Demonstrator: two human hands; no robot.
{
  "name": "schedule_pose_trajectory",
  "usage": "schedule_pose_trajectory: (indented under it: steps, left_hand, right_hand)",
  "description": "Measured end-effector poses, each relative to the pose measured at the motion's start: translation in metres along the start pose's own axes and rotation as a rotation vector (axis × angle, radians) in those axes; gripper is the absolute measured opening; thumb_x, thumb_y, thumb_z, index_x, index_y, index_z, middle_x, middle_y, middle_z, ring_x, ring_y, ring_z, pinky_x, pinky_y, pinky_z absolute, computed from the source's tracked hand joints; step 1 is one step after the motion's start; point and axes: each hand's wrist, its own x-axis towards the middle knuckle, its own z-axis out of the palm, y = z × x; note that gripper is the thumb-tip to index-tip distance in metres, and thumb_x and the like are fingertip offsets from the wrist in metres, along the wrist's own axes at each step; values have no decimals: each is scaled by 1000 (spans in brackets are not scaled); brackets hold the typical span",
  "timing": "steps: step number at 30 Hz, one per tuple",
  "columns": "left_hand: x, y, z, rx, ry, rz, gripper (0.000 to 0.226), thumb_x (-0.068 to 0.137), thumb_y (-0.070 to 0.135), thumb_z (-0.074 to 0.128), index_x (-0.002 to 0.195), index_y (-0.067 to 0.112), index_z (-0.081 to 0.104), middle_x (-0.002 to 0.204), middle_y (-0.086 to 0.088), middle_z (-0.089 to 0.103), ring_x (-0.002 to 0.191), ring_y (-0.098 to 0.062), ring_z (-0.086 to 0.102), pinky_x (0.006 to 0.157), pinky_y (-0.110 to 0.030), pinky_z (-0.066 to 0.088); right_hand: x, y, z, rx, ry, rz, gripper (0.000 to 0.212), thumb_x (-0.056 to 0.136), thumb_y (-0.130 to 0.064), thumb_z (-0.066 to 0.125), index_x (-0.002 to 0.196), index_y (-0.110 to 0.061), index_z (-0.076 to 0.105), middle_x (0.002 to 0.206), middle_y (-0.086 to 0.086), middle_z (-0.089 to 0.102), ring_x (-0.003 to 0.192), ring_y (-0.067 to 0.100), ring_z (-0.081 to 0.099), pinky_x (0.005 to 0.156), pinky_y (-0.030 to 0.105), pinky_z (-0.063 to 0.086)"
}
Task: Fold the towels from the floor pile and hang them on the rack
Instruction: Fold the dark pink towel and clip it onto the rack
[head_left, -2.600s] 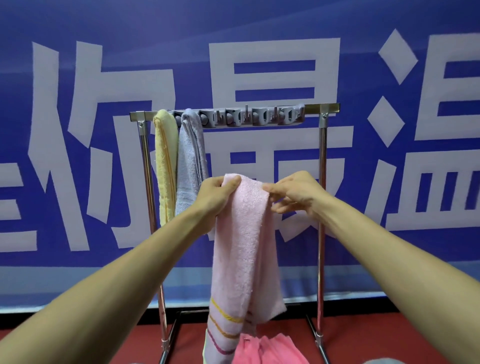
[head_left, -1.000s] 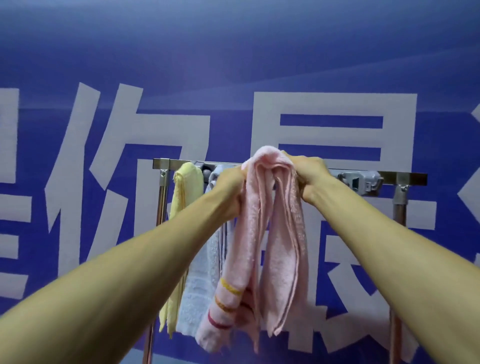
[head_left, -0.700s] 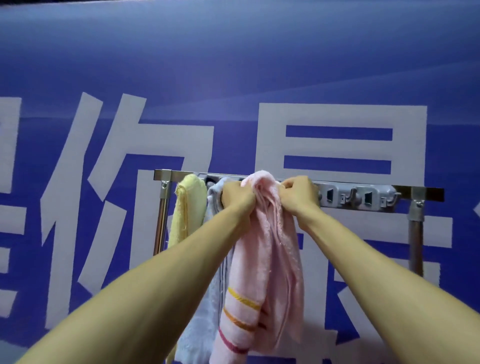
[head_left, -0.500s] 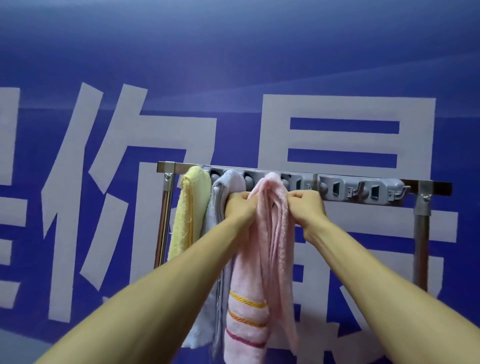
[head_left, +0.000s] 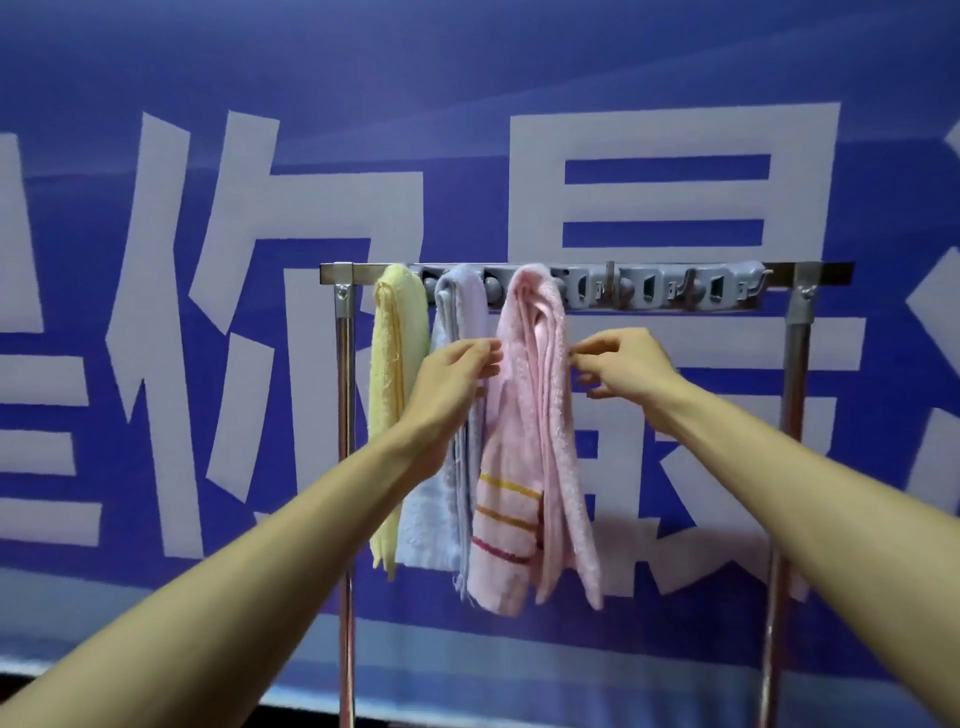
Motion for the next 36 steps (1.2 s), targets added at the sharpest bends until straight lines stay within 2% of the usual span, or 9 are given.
schedule_pose_trajectory:
  steps: [7,15,19,21,25,28,32,34,36]
  left_hand:
    - [-101,-36,-10,65,-122,-106,19,95,10,49,92,15,67,83,-3,68,77,-16,64,71,-26,48]
    - [-205,-155,-2,199,-469,-477,15,96,13,50,96,11,65,88,-6,66,76,-18,64,78,-29,46]
    - [-234,-227,11,224,-563,-626,19,96,8,49,92,13,66,80,-3,67,65,-9,65,76,-29,43]
    - [-248,-262,17,244,-601,-694,20,96,10,49,90,17,67,79,-1,69,68,-9,67,74,-25,44]
    - [-278,-334,24,258,-634,-855,17,96,13,50,97,12,67,87,-4,70,77,-14,67,74,-23,44]
    - [-299,-381,27,269,-623,-954,18,96,11,48,98,12,66,88,-5,70,77,-12,66,74,-22,44]
    - [-322,-432,31,302,-579,-1052,19,96,9,46,98,11,65,90,-5,69,79,-15,65,75,-23,46]
    - [-331,-451,33,311,-571,-1099,19,96,7,45,100,9,64,89,-6,68,78,-16,65,74,-24,45]
    - [-338,-467,36,313,-567,-1128,19,96,6,45,99,10,63,87,-6,68,77,-16,64,73,-24,45]
  right_hand:
    - [-87,39,-7,-149,-101,113,10,90,-13,61,97,-15,68,90,0,66,80,13,66,58,22,53]
    - [-179,154,24,-130,-350,365,8,90,-11,57,88,-13,65,84,6,63,70,15,60,57,26,53]
    - [-214,234,54,-125,-451,525,14,90,-8,57,79,-15,63,80,6,61,65,15,56,54,25,51]
    - [-232,272,68,-122,-485,602,16,90,-7,57,77,-14,62,79,6,61,65,16,56,57,28,51]
    - [-267,345,100,-135,-523,719,13,91,-9,58,78,-11,63,77,7,60,62,15,55,52,26,49]
    - [-297,397,121,-180,-551,820,18,88,-7,58,71,-11,62,79,11,62,66,18,56,55,27,50]
    - [-336,460,142,-299,-677,928,18,87,-5,52,86,4,68,90,24,69,82,35,68,65,33,53]
    - [-352,486,146,-315,-689,986,13,88,-7,53,88,-3,66,90,21,69,85,36,68,70,35,53]
    - [-364,507,148,-314,-665,1051,6,88,-11,56,91,-11,61,93,14,64,85,28,62,72,33,52]
